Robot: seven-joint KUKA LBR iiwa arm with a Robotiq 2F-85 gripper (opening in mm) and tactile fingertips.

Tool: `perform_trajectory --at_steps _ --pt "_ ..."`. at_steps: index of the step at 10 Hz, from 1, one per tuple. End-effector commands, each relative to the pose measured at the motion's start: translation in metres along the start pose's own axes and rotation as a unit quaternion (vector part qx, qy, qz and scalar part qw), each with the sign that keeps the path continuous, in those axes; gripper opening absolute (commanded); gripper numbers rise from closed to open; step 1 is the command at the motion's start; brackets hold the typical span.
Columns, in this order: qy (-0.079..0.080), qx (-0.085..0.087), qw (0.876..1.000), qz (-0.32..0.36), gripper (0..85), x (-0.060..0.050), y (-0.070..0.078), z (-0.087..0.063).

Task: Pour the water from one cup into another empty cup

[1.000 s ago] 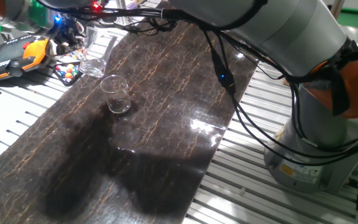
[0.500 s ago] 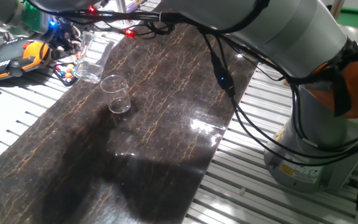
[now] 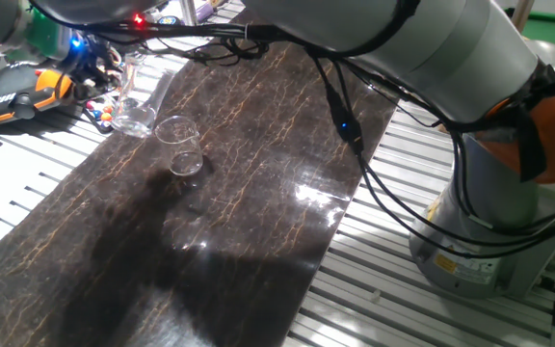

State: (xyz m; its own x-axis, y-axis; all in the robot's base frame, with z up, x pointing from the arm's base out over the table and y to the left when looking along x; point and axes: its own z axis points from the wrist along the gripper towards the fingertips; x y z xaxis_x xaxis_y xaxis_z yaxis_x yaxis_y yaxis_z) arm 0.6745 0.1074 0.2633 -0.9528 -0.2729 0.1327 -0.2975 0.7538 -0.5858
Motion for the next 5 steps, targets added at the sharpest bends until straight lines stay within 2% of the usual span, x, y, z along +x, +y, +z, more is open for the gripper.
perform_trajectory --at_steps 1,5 --pt "0.0 -0.005 1.0 0.0 0.7 0.0 0.002 0.0" --pt "-0.001 -0.02 1.0 0.002 0.7 0.002 0.016 0.002"
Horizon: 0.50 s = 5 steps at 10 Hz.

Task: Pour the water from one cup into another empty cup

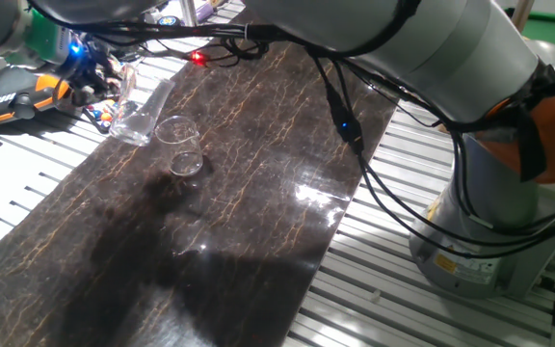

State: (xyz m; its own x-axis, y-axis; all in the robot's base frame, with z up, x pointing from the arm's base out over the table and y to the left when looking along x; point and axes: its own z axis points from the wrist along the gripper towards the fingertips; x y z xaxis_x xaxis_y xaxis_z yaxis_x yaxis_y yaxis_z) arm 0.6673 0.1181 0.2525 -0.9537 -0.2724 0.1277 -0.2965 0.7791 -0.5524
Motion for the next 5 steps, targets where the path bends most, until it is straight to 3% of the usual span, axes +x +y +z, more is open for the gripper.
perform_trajectory --at_steps 1,5 --pt "0.0 -0.005 1.0 0.0 0.7 0.0 0.002 0.001" --pt "-0.004 -0.025 1.0 0.001 0.7 0.002 0.017 0.008"
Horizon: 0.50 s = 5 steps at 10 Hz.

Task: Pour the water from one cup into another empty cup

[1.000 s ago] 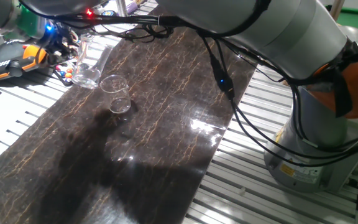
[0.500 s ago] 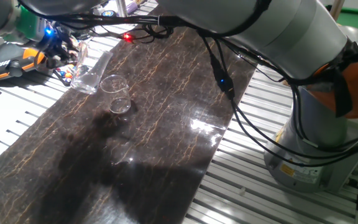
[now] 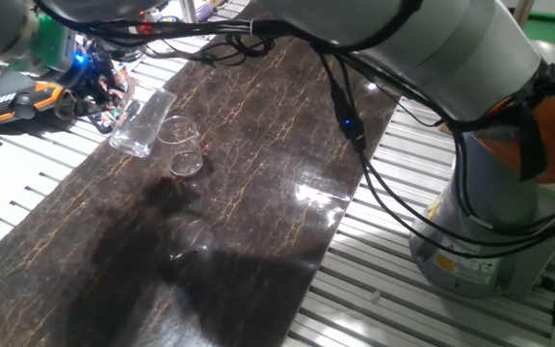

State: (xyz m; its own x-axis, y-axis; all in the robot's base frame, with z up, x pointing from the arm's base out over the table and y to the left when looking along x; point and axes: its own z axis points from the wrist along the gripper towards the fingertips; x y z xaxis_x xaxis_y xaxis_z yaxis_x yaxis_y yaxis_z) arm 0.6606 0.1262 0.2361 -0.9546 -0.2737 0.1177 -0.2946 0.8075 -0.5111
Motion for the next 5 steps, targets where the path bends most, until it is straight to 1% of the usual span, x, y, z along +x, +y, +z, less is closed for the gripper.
perform_trajectory --at_steps 1,3,5 --pt "-0.002 -0.002 1.0 0.001 0.7 0.001 0.003 0.002" --pt "-0.005 -0.01 1.0 0.006 0.7 0.003 0.009 0.008" --pt "-0.008 -0.025 1.0 0.009 0.7 0.003 0.013 0.011"
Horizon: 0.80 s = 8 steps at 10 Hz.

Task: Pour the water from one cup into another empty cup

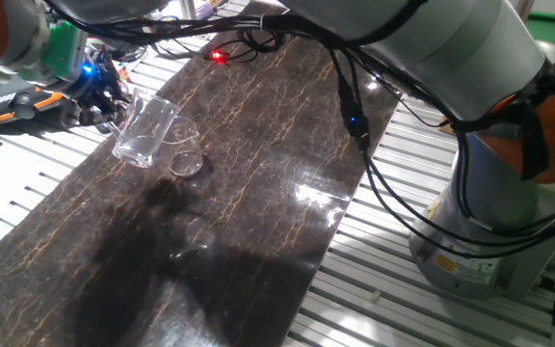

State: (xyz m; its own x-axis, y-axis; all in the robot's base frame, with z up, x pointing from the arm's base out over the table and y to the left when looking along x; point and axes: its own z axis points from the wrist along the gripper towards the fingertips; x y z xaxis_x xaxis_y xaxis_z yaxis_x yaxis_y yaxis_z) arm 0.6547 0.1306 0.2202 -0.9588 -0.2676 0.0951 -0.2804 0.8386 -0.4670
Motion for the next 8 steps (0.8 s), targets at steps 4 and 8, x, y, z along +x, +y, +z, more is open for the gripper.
perform_trajectory --at_steps 4,8 --pt "0.002 -0.027 1.0 0.002 0.7 -0.0004 0.005 0.0032" --pt "0.005 -0.057 0.998 0.0 0.7 -0.0018 0.006 0.007"
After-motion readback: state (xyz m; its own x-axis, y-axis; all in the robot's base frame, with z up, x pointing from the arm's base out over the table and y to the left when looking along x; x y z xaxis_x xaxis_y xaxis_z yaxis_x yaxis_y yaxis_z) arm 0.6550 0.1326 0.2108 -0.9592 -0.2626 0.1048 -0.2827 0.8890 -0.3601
